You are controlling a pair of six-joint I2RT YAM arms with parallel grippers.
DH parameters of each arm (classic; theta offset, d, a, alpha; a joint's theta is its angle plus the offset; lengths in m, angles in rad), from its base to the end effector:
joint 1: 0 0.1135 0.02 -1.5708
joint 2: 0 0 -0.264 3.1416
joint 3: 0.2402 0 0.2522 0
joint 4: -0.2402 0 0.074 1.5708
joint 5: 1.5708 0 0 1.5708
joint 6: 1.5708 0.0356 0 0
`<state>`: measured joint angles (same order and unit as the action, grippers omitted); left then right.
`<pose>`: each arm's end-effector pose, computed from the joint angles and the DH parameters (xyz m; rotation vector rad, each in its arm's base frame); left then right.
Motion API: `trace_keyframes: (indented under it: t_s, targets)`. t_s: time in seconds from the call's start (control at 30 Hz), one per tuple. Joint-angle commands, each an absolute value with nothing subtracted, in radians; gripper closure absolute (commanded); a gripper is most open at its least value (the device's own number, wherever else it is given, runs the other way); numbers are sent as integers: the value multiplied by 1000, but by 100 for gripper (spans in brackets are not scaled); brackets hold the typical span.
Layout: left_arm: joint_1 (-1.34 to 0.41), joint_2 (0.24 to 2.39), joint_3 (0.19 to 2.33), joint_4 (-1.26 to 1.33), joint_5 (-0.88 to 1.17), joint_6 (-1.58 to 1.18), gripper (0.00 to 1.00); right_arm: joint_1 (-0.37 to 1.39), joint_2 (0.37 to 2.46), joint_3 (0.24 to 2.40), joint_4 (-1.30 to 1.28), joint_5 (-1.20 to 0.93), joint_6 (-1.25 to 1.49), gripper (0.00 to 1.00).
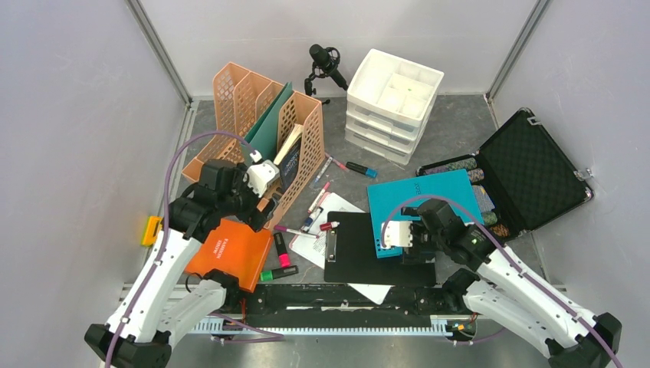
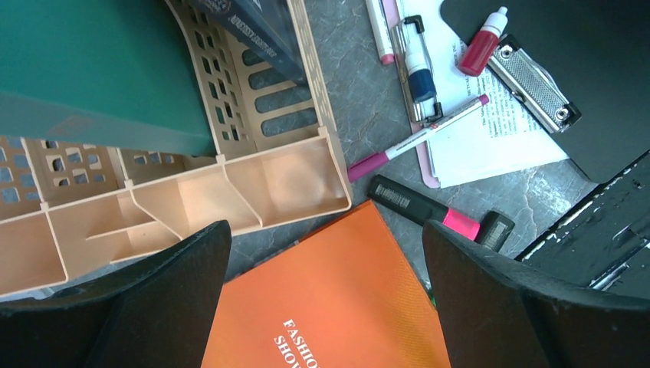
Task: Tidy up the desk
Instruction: Place the book in the storage box, then pick up the folder from the center of the board.
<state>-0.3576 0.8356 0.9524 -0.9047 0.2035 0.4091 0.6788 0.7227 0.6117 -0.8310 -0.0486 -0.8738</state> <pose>0.1436 -0.0613 0.3203 0.9692 2.1389 -0.2145 0.1052 0.0871 0.2320 -1.7736 1.7779 -0.0187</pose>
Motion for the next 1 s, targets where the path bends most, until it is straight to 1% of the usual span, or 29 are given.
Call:
trace_keyframes:
  t_s: [0.0, 0.27, 0.43, 0.57, 0.8, 0.97]
  targets:
    - [-360, 860, 1003, -833, 234, 461, 0, 683, 652, 545, -844, 12, -916, 2]
    - [-360, 917, 1014, -782, 222, 461, 0, 683, 577, 450, -860, 97, -955, 2]
    - [-360, 944, 1012, -758, 227, 445, 0, 682, 533, 355, -805, 205, -997, 2]
    - [-360, 958, 1017, -756, 224, 443, 0, 683, 494, 312, -772, 224, -1010, 2]
    - [-360, 956, 1014, -756, 211, 454, 0, 683, 411, 196, -674, 330, -1066, 4]
    - [-360, 957, 1013, -755, 200, 462, 0, 684, 382, 178, -643, 348, -1094, 5]
